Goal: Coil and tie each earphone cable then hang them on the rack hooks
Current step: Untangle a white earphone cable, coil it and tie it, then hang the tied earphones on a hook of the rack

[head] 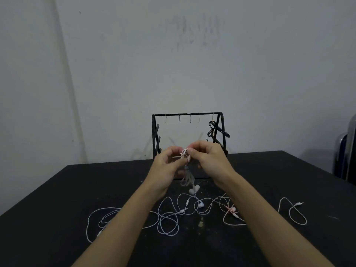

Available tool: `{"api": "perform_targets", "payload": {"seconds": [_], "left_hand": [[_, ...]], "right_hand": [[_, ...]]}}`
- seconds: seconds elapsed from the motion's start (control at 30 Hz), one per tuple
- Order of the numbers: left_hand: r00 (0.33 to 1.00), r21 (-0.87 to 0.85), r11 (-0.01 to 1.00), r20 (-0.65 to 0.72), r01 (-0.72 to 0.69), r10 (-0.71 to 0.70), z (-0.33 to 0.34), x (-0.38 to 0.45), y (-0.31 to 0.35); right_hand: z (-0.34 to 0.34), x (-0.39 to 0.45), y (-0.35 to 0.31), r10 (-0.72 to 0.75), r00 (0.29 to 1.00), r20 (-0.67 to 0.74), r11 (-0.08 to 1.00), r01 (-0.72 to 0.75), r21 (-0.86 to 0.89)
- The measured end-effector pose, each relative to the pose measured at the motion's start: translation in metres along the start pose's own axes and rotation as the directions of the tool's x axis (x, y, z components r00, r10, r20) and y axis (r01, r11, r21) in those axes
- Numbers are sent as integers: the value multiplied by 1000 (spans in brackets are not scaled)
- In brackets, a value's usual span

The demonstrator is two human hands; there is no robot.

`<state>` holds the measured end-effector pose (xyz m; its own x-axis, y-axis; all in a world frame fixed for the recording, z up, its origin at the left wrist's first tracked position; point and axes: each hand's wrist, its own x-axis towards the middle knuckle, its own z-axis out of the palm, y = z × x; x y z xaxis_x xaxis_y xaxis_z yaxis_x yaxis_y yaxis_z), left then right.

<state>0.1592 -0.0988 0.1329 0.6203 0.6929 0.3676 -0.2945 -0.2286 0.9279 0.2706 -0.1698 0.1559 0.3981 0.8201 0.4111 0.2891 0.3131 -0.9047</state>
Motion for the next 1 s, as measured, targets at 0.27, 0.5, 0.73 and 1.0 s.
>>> {"api": "perform_targets", "payload": {"seconds": [0.27, 0.5, 0.73, 1.0], "left_hand": [[996, -305, 948, 50, 91, -80, 17, 34, -10], [989, -331, 943, -144, -14, -36, 44, 104, -34], [935, -305, 952, -333, 12, -119, 65, 193, -59], [898, -371, 929, -411, -10, -154, 77, 258, -95]], "right_hand": [[-14, 32, 8, 253, 960, 117, 913, -277, 299], [-40, 102, 30, 366, 928, 74, 758, -343, 555], [-98, 195, 59, -184, 978, -98, 813, 96, -574], [-131, 268, 77, -428, 903, 27, 420, 225, -879]]}}
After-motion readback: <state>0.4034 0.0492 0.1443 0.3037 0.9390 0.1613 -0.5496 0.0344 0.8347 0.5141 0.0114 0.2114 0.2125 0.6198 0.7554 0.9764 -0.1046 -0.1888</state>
